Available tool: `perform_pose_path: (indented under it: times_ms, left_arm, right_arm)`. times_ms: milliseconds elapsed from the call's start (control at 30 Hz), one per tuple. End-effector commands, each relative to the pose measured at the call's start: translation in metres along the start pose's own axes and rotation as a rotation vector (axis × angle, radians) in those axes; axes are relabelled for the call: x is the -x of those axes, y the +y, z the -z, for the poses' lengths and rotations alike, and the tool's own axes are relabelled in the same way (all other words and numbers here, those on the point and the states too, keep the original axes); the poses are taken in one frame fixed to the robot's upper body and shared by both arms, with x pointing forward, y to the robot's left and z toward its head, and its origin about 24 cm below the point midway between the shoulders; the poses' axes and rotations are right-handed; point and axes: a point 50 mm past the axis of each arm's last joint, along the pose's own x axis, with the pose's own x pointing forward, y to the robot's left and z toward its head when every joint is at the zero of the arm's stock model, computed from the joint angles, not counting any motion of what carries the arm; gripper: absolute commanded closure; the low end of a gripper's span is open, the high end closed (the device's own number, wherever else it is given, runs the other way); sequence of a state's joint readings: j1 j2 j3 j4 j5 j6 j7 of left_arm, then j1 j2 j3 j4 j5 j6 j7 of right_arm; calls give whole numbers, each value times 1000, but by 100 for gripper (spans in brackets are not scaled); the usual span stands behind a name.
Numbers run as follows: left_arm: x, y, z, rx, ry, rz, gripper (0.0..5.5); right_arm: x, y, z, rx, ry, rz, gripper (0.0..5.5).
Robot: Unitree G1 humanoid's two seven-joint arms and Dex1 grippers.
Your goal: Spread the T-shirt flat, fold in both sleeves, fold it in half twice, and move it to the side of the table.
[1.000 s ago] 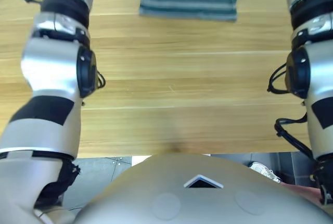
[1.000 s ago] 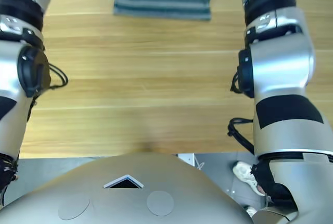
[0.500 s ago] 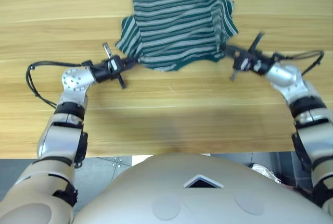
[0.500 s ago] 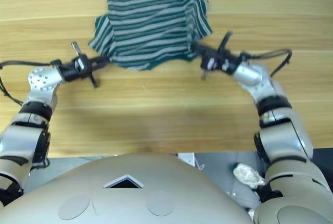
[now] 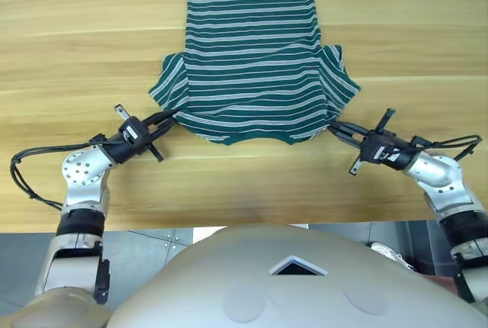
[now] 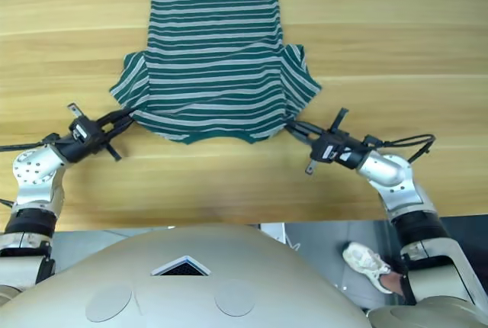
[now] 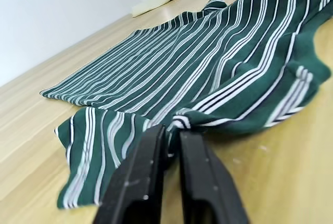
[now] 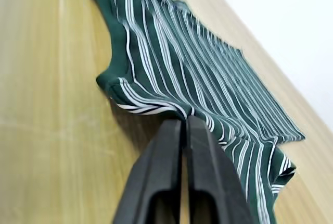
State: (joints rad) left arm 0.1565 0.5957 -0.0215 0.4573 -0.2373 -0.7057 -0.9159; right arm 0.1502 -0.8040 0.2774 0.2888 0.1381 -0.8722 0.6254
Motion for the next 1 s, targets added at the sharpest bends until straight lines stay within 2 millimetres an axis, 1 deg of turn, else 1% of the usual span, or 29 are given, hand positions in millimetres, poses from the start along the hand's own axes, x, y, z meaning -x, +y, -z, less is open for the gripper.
perform_pose_path:
  times_ms: [33,100,167,233,300,367,400,433,467,533,567,600,633,667,733,767,800,833,900,1000]
  left_arm:
    - [9,-5,0,2,33,-14,438]
    - [9,-15,-3,11,21,19,410]
    - [9,-21,-5,19,16,33,381]
    - [13,-19,-8,25,13,2,349]
    - [21,-18,-14,56,-9,-21,311]
    - [30,-24,-27,141,-101,-9,311]
    - [28,-25,-39,174,-182,-11,311]
    - [18,-21,-48,152,-234,-39,311]
    - [4,-13,-54,92,-244,-93,311]
    - [-29,7,-65,-70,-222,-176,311]
    - [-48,15,-69,-131,-201,-209,311]
    - [-63,17,-73,-198,-181,-219,311]
    - [-78,13,-72,-301,-133,-173,311]
    - [-90,7,-69,-388,-91,-134,311]
    - [-106,-4,-57,-515,-12,-51,311]
    - [-112,-9,-50,-551,22,-24,311]
    - [-116,-15,-39,-591,74,23,311]
    - [-117,-21,-30,-622,114,60,311]
    - [-112,-30,-15,-636,160,108,311]
    - [-97,-47,-6,-580,157,152,311]
  right_arm:
    - [5,1,-3,-16,13,-11,456]
    - [4,5,-6,-19,3,-28,426]
    - [4,7,-8,-21,2,-38,394]
    - [8,9,-9,-22,15,-46,360]
    - [13,9,-10,-29,26,-21,319]
    - [15,5,-15,-39,1,18,319]
    - [13,2,-20,-41,-25,38,319]
    - [9,-2,-23,-28,-46,56,319]
    - [3,-7,-24,-6,-50,79,319]
    - [-10,-19,-13,45,3,125,319]
    - [-19,-24,-5,77,44,131,319]
    - [-25,-27,0,95,62,139,319]
    - [-32,-33,0,109,54,161,319]
    - [-38,-38,-1,123,46,183,319]
    - [-44,-48,2,161,62,228,319]
    - [-45,-52,5,175,82,250,319]
    - [-45,-55,8,189,106,273,319]
    - [-44,-57,10,200,122,293,319]
    - [-43,-57,14,208,140,313,319]
    - [-38,-55,21,213,186,339,319]
